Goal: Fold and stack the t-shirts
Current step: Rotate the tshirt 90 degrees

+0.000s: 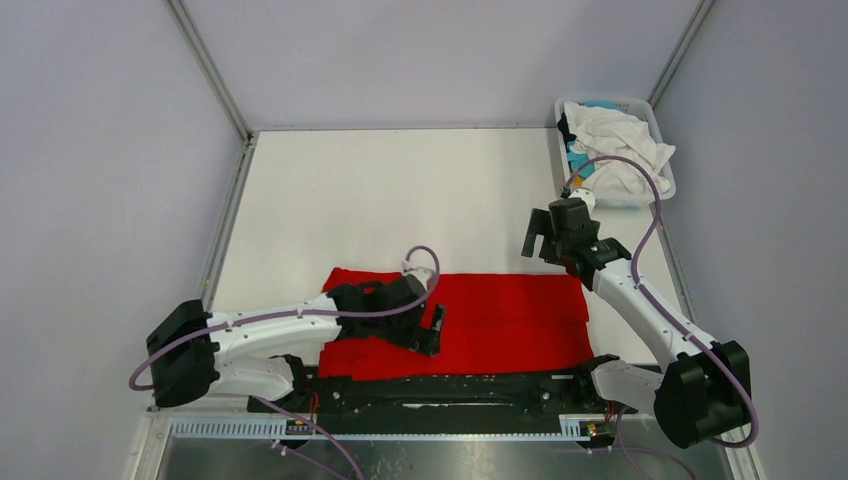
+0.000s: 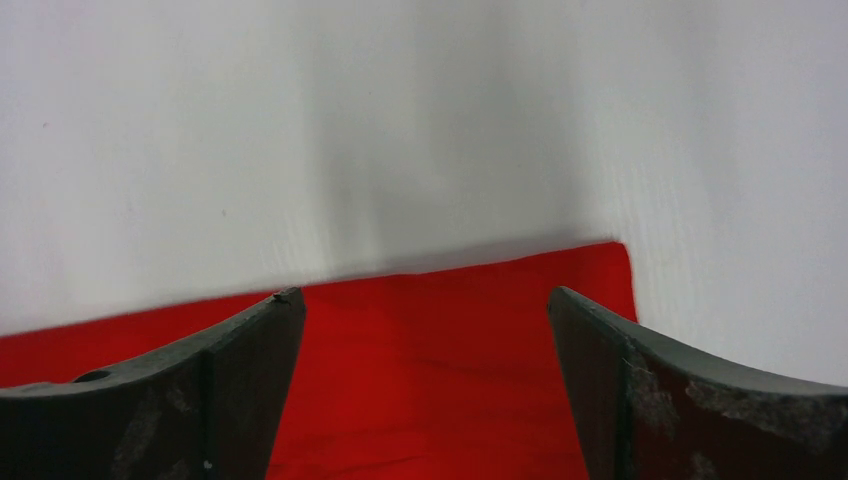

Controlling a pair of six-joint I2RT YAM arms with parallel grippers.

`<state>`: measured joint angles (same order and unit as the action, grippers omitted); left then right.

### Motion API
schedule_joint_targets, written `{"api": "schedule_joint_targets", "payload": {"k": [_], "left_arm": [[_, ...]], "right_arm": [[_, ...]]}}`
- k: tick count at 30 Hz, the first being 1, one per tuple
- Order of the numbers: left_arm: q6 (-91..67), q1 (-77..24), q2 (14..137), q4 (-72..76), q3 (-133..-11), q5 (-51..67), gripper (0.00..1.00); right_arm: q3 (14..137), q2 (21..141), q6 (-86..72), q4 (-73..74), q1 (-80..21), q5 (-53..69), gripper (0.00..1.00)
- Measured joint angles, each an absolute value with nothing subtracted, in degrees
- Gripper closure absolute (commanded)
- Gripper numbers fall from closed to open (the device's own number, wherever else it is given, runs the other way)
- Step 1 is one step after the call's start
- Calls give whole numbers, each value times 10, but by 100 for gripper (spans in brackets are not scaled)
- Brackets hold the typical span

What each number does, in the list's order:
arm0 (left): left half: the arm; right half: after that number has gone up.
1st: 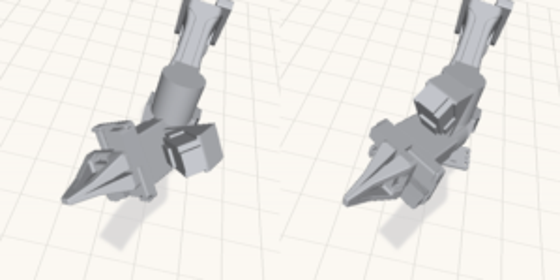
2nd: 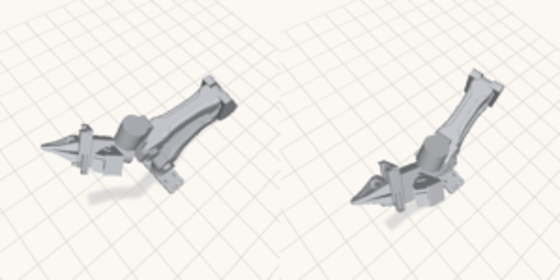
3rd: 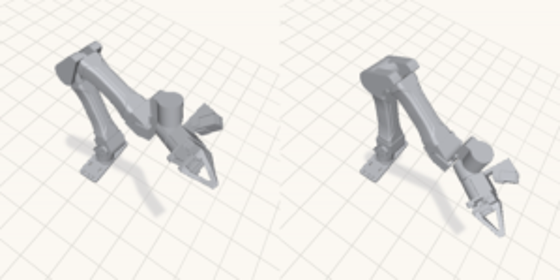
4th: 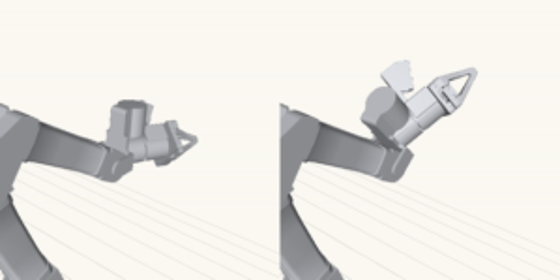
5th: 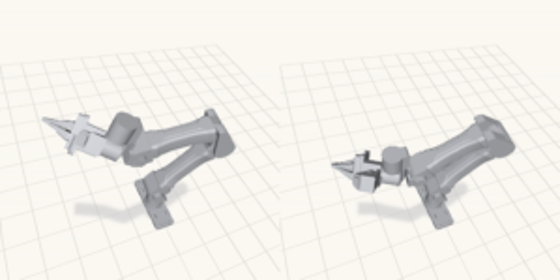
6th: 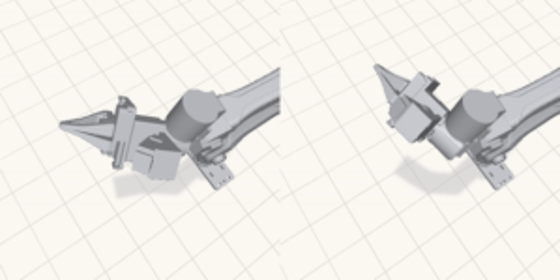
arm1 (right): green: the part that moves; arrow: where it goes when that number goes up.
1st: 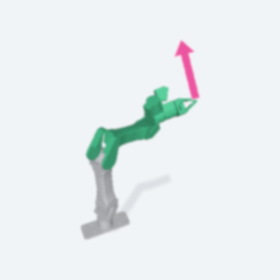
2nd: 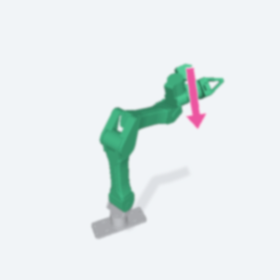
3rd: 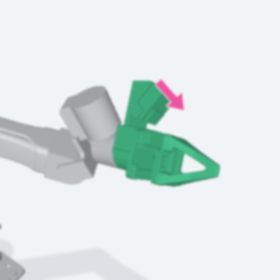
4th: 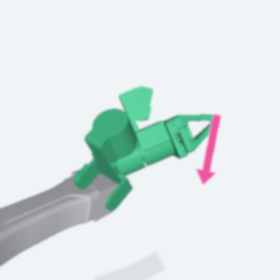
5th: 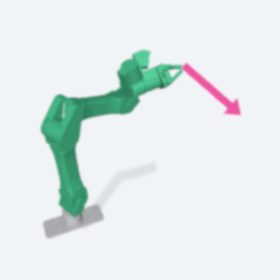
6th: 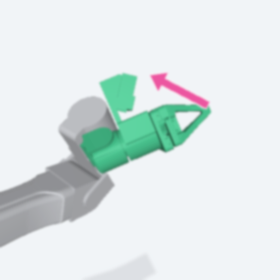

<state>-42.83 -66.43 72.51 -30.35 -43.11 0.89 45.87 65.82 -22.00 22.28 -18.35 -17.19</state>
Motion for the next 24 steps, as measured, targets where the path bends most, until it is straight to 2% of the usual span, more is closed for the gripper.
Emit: {"api": "schedule_joint_targets", "payload": {"k": [3, 6, 9, 12, 18, 24], "left_arm": [[-454, -596, 684, -298, -409, -1, 1], [-472, -484, 661, -261, -363, 12, 1], [-485, -397, 684, -226, -337, 29, 1], [-490, -368, 735, -199, -344, 46, 1], [-484, -297, 886, -160, -462, 95, 1], [-472, -259, 1088, -183, -700, 117, 1]], "right_arm": [[449, 657, -235, 229, -183, -126, 1], [414, 652, -253, 228, -183, -51, 1], [374, 651, -267, 223, -183, 13, 0], [339, 658, -273, 220, -183, 59, 0], [335, 723, -272, 196, -183, 118, 1], [353, 781, -285, 126, -195, 200, 0]]}}
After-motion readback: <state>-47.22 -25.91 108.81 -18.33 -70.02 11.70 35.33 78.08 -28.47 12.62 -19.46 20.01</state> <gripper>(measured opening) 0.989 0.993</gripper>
